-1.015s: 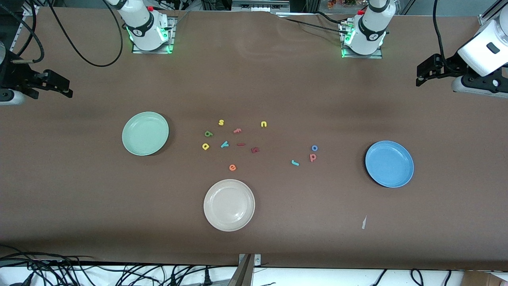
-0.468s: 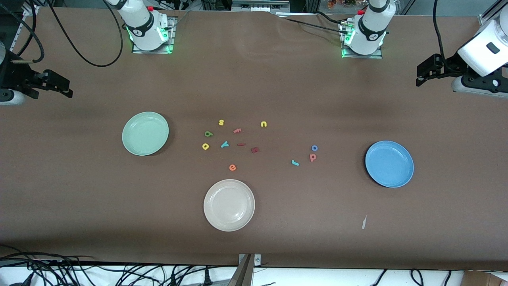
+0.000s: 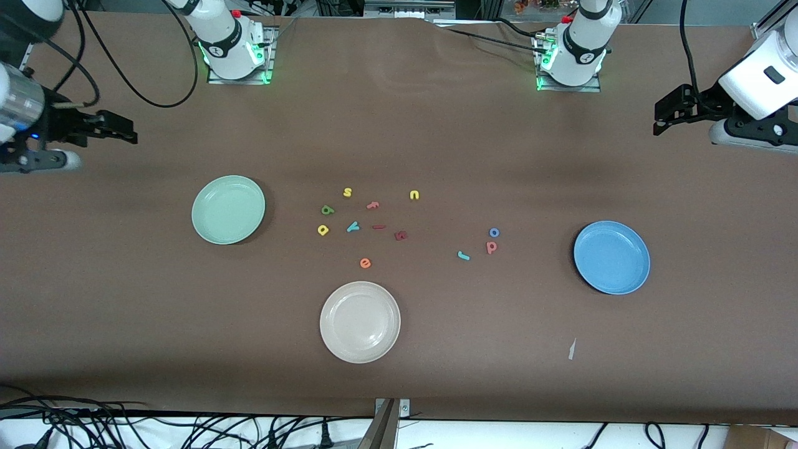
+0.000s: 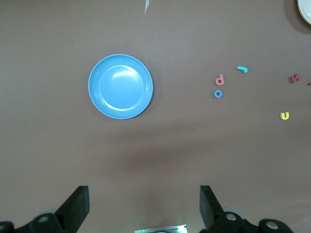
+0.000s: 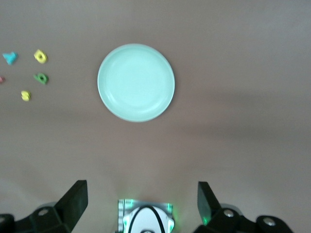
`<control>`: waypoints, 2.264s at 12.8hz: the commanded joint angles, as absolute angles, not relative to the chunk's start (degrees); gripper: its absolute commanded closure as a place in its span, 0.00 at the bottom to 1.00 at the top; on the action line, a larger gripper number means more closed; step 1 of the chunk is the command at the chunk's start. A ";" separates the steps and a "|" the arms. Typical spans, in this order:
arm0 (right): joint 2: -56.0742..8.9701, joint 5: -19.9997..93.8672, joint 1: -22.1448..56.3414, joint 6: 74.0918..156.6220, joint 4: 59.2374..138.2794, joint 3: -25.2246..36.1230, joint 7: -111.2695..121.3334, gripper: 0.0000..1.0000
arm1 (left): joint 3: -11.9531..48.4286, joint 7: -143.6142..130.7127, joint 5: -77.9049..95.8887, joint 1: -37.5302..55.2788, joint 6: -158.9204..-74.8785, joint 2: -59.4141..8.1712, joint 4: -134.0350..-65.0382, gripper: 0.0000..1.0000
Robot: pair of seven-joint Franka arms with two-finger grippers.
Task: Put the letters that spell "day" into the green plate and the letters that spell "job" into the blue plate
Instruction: 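Reach the right gripper down and grasp the yellow letter D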
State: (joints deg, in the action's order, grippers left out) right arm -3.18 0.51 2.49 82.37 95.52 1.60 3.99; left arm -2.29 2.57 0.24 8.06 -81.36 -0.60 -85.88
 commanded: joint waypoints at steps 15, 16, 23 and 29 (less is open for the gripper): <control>-26.34 0.26 27.33 139.65 109.72 1.85 -46.02 0.00 | -2.46 2.46 0.35 7.91 -80.07 -4.03 -83.85 0.00; -28.46 0.35 27.33 139.66 107.16 1.85 -49.10 0.00 | -2.63 2.81 0.44 7.65 -80.07 -4.04 -83.76 0.00; -34.97 0.26 32.51 139.66 104.25 2.28 -66.78 0.06 | -2.37 3.16 2.12 7.82 -80.42 -6.58 -84.99 0.00; -36.21 -1.32 32.61 139.66 104.24 2.55 -66.88 0.30 | -2.55 3.43 2.64 8.08 -80.77 -11.42 -86.22 0.00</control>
